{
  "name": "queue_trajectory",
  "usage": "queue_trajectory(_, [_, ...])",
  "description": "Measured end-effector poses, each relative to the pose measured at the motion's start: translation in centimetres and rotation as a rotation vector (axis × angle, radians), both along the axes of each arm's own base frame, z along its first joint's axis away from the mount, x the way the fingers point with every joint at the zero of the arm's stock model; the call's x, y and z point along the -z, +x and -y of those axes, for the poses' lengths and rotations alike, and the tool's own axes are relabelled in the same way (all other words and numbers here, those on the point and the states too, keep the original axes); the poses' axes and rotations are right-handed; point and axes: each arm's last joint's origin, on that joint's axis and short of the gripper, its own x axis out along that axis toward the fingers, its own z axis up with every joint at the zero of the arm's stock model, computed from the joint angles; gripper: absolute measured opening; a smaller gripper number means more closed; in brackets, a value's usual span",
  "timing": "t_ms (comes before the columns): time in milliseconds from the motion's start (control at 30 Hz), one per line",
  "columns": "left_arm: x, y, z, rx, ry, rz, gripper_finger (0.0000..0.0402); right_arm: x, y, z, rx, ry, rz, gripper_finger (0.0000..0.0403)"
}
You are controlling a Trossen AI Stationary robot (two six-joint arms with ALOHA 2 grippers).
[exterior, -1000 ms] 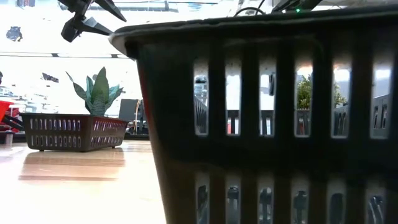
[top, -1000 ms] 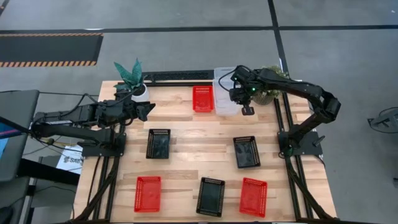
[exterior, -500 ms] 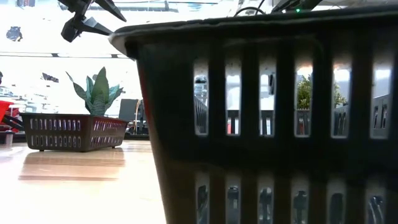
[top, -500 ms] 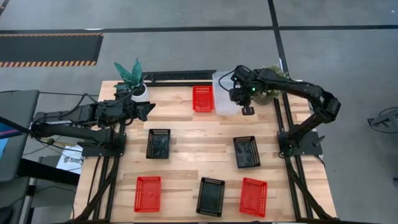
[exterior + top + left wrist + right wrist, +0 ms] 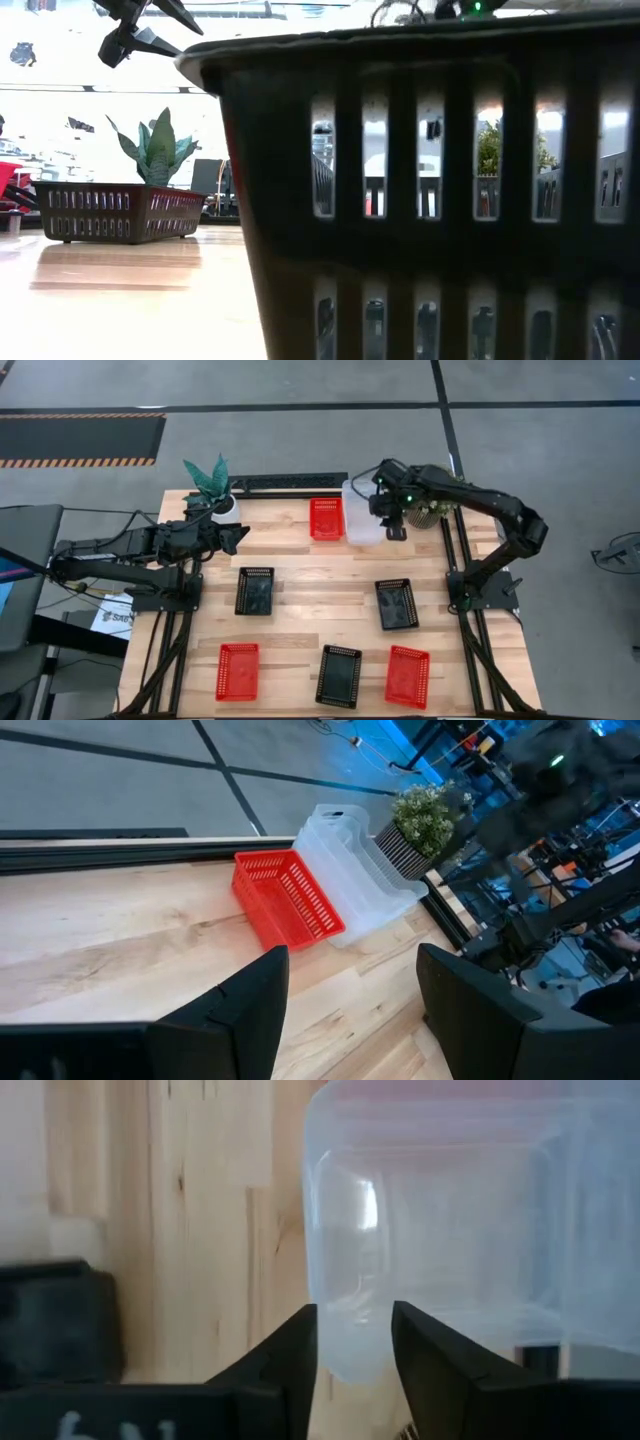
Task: Stack baskets by color
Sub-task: Adjust the right black bin
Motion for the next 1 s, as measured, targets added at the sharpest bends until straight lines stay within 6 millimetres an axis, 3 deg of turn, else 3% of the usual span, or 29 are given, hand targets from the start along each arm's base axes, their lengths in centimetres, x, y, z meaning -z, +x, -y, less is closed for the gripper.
queue_trajectory(100, [0.0,0.0,0.0,0.0,0.0,0.0,0.0209,-2.5,-0.2,-0.2,0.114,0.042,0.017,0.0171])
queue_trajectory(200, [0.0,0.0,0.0,0.001,0.0,-0.001,0.0209,-4.3,-0.6,-0.7,0.338,0.124,0.029,0.0182])
queue_trajectory(333, [0.0,0.0,0.1,0.025,-0.012,0.001,0.0209,-4.7,-1.8,-1.7,0.664,0.31,-0.069,0.0187])
queue_trajectory(433, [0.0,0.1,0.1,0.052,-0.017,-0.002,0.0209,-4.5,-2.8,-3.3,0.727,0.375,-0.213,0.0192])
queue_trajectory(500, [0.0,0.1,0.1,0.053,-0.018,-0.002,0.0209,-4.6,-3.3,-5.0,0.746,0.377,-0.205,0.0195])
queue_trajectory(767, [0.0,0.1,0.1,0.051,-0.017,-0.002,0.0209,-2.2,-8.0,-12.3,1.012,0.415,-0.115,0.0199])
queue_trajectory(1000, [0.0,0.1,0.1,0.051,-0.011,-0.005,0.0209,1.8,-9.2,-14.7,1.198,0.443,0.048,0.0215])
